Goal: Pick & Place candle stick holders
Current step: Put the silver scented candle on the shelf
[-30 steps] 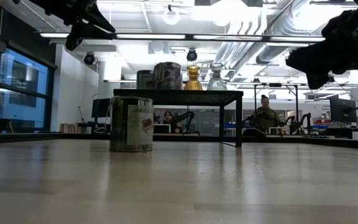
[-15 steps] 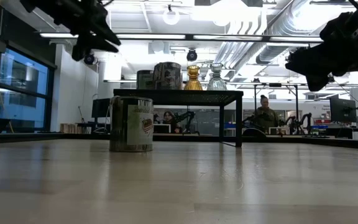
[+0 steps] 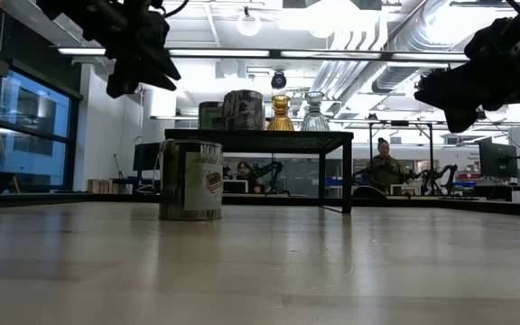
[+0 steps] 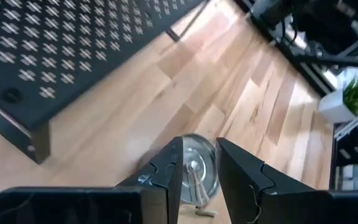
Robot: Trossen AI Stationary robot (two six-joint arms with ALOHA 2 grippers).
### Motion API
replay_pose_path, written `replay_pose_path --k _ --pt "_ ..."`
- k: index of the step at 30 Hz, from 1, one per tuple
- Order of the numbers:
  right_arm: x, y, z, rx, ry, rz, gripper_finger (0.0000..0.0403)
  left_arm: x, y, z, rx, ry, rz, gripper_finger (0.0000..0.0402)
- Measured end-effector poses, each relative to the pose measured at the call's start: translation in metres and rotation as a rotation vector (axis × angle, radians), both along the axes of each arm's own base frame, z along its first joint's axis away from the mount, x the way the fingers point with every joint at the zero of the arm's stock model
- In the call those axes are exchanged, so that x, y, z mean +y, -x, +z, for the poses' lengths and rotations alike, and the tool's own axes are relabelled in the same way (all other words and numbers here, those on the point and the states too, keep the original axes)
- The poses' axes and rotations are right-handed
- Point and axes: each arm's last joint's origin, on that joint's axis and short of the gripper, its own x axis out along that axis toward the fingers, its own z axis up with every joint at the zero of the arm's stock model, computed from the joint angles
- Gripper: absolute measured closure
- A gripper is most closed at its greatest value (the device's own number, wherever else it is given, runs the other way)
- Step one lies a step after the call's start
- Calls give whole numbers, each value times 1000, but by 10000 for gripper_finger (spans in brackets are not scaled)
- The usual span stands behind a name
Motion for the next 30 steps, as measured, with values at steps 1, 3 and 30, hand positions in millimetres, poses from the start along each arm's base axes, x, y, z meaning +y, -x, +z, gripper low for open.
replay_pose_path --k 1,3,30 --pt "0 0 0 0 0 0 281 -2 -2 -1 7 -2 -6 309" --pt "0 0 0 0 0 0 281 -7 -6 -3 27 -6 -19 309" --pt "0 0 0 1 0 0 281 -13 -82 -6 592 247 153 309"
